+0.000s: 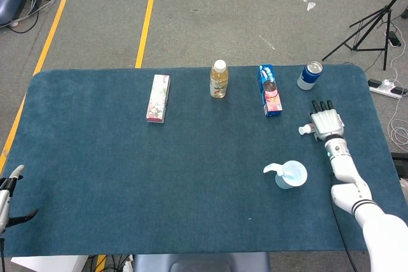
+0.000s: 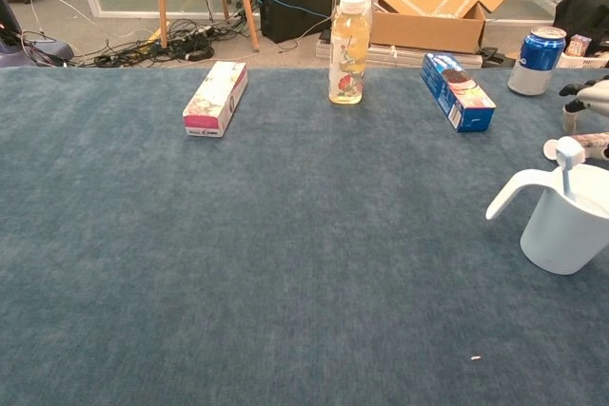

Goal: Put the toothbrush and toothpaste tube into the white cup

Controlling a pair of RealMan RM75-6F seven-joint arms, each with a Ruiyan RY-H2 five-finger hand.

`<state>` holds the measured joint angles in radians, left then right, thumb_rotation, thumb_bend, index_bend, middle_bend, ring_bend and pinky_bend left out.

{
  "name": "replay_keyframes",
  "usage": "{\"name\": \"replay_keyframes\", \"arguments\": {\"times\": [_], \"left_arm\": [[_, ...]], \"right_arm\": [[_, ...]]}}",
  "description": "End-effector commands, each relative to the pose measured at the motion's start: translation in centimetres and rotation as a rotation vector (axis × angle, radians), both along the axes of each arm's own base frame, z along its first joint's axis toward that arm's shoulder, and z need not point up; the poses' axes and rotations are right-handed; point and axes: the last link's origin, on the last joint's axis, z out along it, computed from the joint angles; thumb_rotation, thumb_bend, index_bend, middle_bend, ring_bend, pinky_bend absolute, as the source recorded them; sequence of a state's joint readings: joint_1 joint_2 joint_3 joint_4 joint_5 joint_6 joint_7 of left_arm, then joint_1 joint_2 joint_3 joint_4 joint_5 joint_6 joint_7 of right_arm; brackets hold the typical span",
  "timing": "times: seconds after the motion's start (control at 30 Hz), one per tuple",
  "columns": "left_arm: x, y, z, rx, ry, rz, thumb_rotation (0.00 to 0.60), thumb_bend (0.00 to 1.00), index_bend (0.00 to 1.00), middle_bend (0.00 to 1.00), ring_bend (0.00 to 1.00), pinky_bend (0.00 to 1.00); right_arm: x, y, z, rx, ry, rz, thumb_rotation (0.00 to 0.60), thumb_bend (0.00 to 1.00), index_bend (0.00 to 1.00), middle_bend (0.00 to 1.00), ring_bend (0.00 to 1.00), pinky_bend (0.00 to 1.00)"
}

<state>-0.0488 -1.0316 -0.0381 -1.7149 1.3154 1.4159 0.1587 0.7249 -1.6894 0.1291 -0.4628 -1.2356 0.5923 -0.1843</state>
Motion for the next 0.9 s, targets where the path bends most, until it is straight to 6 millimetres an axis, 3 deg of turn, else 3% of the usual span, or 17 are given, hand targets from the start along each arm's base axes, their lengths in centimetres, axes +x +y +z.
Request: {"name": "replay_keyframes", "arguments": {"times": [0.03, 0.37, 0.9], "left_arm": [[0.03, 0.01, 0.0, 0.0, 0.0, -0.001, 0.6, 0.0, 0.06, 0.26, 0.22, 0.28], [0.06, -0.09, 0.01, 0.0, 0.001, -0.002, 0.6, 0.0, 0.06, 0.26, 0.22, 0.28], [0.1, -0.49, 0.13, 0.003, 0.001, -0.004, 0.6, 0.0, 0.06, 0.26, 0.22, 0.28]], "right_arm": [[0.12, -0.12, -0.28, 0.007, 0.001, 0.001, 0.6, 0.23, 0.35, 0.0, 0.0, 0.02], [-0.11, -0.19, -0.63, 0.015, 0.014, -0.009, 0.6, 0.23, 0.36, 0.0, 0.0, 0.02], [-0.47, 0.1, -0.9, 0.011, 0.014, -0.015, 0.6, 0.23, 0.54, 0.0, 0.0, 0.02]]}}
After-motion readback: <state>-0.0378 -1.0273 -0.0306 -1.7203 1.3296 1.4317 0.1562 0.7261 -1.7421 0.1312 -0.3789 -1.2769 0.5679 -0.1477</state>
